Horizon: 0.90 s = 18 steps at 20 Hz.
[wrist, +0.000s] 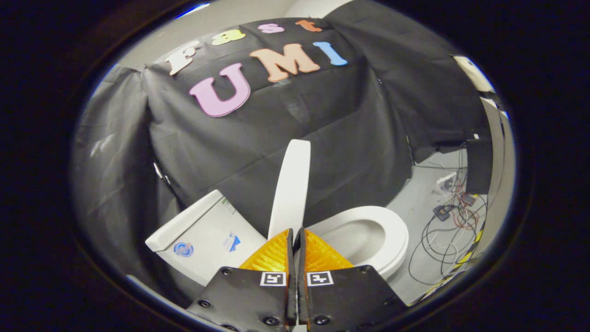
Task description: Open the toilet lid.
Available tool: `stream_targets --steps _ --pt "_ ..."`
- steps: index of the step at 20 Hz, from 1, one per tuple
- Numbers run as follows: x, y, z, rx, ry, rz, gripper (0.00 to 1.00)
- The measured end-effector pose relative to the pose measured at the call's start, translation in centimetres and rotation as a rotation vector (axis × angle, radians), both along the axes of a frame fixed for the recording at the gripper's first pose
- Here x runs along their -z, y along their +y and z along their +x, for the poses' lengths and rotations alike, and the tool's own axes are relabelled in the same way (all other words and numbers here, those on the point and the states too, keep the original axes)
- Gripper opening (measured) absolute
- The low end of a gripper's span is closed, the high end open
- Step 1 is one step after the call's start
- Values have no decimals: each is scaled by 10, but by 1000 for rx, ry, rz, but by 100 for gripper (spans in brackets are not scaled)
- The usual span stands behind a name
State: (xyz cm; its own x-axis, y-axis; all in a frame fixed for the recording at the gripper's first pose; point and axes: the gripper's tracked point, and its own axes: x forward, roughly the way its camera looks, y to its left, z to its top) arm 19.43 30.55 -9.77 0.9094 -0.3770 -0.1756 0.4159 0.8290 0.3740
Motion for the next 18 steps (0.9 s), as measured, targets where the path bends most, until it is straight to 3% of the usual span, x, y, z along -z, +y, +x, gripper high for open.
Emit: stream_targets --steps 9,18 --pt "-36 60 32 -198 23 -216 2" --pt "-45 135 71 -413 -10 -287 2"
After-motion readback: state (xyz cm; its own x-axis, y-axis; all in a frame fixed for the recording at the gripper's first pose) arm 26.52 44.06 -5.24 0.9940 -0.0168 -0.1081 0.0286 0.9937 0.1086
